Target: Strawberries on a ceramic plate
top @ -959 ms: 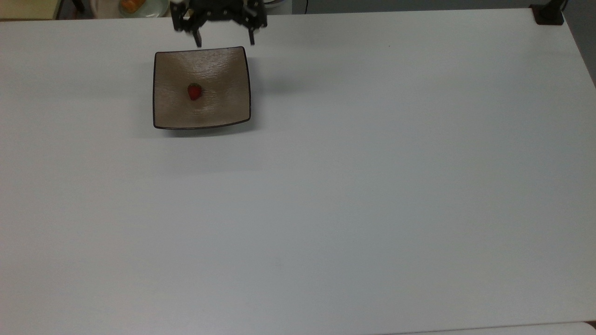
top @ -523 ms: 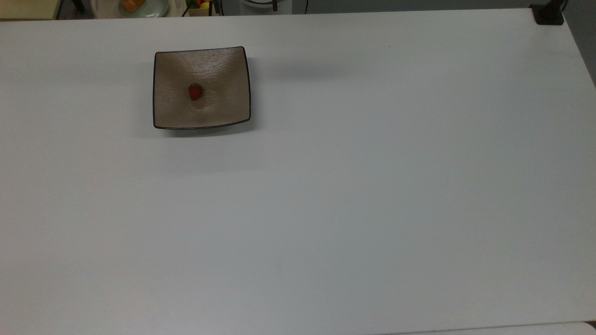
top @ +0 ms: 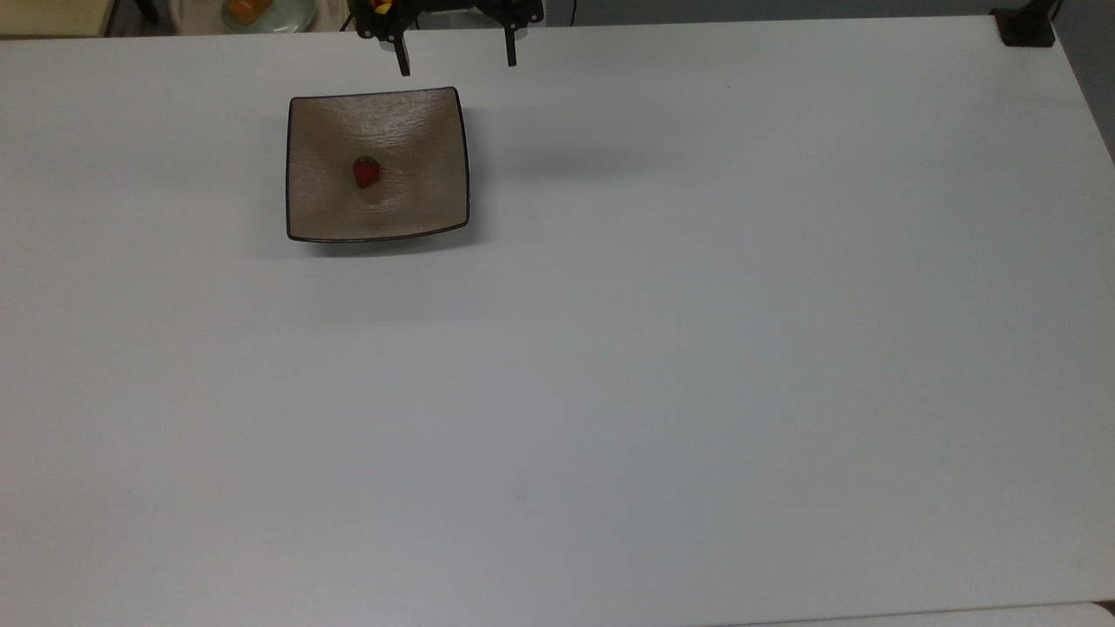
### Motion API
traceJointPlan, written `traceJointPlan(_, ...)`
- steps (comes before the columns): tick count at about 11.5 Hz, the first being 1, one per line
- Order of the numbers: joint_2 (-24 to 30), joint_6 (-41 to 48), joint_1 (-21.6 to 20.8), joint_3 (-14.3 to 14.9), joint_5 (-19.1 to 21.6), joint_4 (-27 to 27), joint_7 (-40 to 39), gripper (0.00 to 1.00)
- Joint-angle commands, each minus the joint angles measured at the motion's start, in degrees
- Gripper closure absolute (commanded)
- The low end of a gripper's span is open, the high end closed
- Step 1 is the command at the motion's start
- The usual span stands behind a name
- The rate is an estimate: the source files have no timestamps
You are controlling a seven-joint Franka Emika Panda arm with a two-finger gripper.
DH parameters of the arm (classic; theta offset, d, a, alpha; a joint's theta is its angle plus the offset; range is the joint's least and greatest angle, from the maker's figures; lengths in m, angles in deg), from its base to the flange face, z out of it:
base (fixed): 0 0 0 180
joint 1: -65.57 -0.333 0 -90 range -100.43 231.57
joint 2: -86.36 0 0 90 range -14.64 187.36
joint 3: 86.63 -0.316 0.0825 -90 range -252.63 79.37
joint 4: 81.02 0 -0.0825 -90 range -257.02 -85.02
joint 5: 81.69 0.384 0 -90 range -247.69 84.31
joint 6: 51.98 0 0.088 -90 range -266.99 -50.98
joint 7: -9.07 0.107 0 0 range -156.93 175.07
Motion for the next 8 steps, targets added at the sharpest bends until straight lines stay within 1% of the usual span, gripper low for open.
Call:
traceJointPlan(1, 0.80, -1.03, -1.38, 1.31, 1.39, -1.11, -1.23, 0.00)
traceJointPlan(2, 0.72, -0.86, -1.90, 1.31, 1.39, -1.11, -1.23, 0.00)
traceJointPlan(8, 0.72, -0.51, -1.99, 1.40, 1.30, -1.28, -0.70, 0.00)
